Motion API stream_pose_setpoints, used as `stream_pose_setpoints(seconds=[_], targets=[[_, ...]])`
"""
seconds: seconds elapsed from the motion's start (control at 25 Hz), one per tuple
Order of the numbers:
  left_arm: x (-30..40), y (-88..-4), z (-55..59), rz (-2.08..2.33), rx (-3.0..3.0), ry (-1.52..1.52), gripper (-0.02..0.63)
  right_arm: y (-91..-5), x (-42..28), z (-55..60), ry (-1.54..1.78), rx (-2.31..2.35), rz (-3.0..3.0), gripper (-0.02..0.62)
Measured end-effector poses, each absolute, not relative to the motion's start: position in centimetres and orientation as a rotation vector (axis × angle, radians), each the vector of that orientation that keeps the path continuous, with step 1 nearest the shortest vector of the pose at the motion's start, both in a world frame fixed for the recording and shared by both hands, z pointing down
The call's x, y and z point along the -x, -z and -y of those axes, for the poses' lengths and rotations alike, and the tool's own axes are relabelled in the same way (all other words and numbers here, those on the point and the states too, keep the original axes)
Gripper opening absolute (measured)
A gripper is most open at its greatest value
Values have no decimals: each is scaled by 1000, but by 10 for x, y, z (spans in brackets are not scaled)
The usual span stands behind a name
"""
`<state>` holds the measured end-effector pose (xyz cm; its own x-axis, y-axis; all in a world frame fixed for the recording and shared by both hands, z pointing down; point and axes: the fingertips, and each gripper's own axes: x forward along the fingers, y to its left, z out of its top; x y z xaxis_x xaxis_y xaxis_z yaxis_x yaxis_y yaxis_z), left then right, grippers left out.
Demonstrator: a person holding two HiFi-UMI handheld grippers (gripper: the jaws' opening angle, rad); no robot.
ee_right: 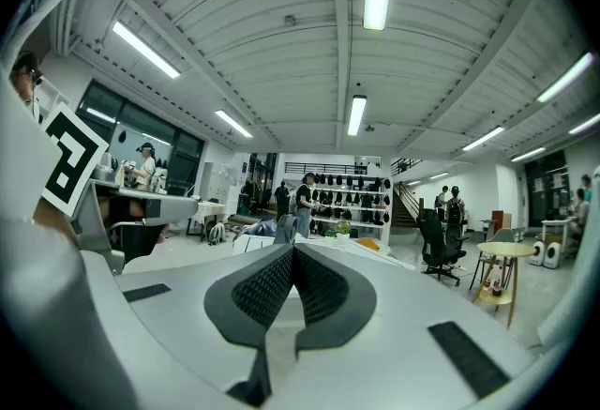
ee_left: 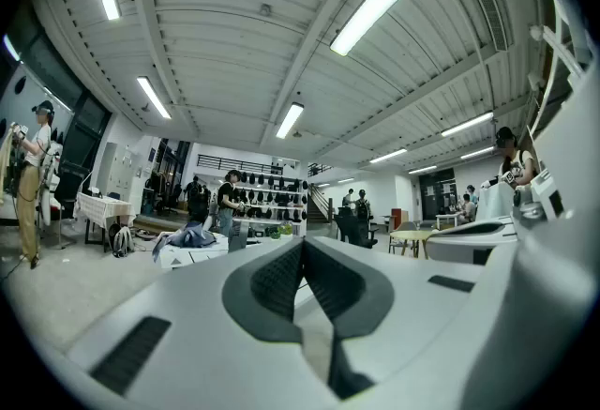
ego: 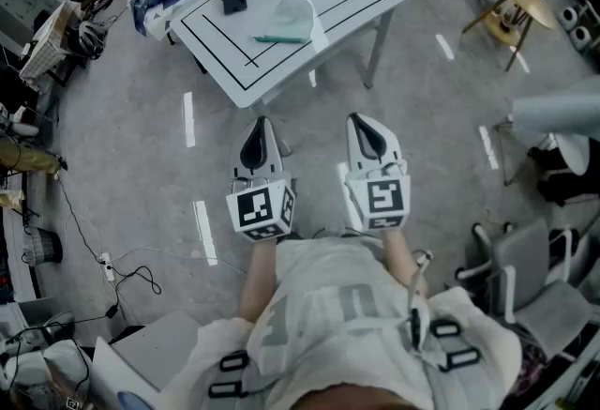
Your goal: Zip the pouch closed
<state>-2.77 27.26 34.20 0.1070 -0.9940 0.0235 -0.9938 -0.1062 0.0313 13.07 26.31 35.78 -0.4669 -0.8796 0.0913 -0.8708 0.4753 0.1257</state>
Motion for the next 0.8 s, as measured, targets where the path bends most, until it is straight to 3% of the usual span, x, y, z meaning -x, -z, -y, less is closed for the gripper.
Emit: stream_pose_setpoints(seconds=[0.4, 0.8], targets=[[0, -344, -280, 2075, -2307, -25, 6, -364, -157, -257, 40, -1544, 2594, 8], [22, -354, -285, 2120, -2169, 10, 6, -379, -158, -256, -53, -1500, 2617, 8]])
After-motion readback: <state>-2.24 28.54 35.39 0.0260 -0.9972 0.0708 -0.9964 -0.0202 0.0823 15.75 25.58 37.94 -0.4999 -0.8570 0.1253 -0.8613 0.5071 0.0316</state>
